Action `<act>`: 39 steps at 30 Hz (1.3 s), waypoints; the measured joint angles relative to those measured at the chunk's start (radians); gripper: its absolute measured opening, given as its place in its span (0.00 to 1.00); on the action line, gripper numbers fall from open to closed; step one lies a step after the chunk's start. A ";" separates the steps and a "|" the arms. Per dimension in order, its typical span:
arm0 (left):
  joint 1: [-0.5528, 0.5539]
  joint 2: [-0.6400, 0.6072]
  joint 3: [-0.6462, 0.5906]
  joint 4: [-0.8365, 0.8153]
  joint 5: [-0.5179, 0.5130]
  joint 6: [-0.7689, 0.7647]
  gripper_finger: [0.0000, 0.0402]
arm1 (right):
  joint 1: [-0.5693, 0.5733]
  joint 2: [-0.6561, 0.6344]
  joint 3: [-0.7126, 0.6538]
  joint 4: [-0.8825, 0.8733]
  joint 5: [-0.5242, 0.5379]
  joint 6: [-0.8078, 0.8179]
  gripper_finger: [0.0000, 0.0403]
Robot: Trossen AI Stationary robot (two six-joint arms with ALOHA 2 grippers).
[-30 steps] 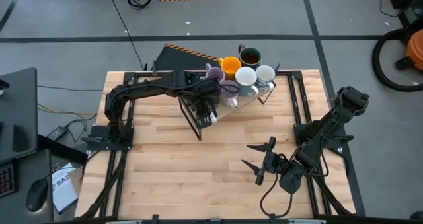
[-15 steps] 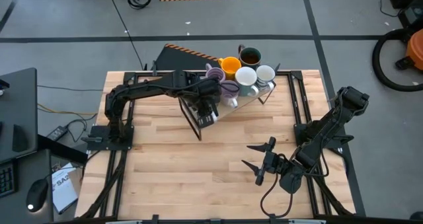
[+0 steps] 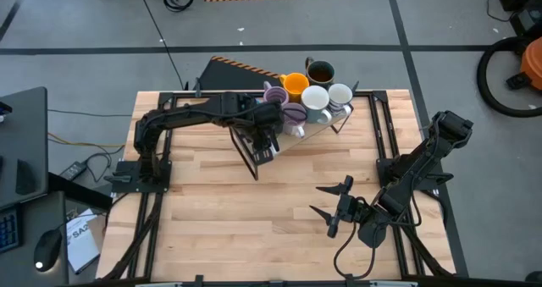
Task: Place coffee mugs
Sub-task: Return to Home Position
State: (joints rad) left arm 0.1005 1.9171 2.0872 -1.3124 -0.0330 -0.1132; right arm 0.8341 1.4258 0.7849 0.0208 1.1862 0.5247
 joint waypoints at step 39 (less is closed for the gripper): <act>-0.209 -0.008 0.196 0.032 -0.238 0.174 0.45 | 0.023 -0.034 -0.058 0.001 0.040 0.044 0.65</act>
State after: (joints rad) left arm -0.1084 1.9091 2.2832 -1.2799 -0.2705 0.0604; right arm 0.8570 1.3920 0.7274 0.0215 1.2260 0.5690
